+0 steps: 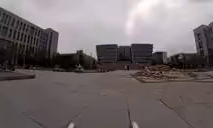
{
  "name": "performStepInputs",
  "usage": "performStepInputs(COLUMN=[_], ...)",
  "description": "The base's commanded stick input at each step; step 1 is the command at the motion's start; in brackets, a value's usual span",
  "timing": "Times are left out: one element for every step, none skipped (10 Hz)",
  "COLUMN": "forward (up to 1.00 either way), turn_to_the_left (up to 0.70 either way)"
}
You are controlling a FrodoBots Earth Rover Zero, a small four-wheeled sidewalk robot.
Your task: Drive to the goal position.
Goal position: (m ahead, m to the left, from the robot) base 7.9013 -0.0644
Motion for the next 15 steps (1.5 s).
performStepInputs(forward=[0.70, 0.70, 0.70, 0.70, 0.70, 0.70, 0.70, 0.70, 0.70, 0.70, 0.70, 0.70, 0.70, 0.70, 0.70], turn_to_the_left=[0.00, 0.00, 0.00, 0.00, 0.00, 0.00, 0.00, 0.00, 0.00, 0.00, 0.00, 0.00, 0.00, 0.00, 0.00])
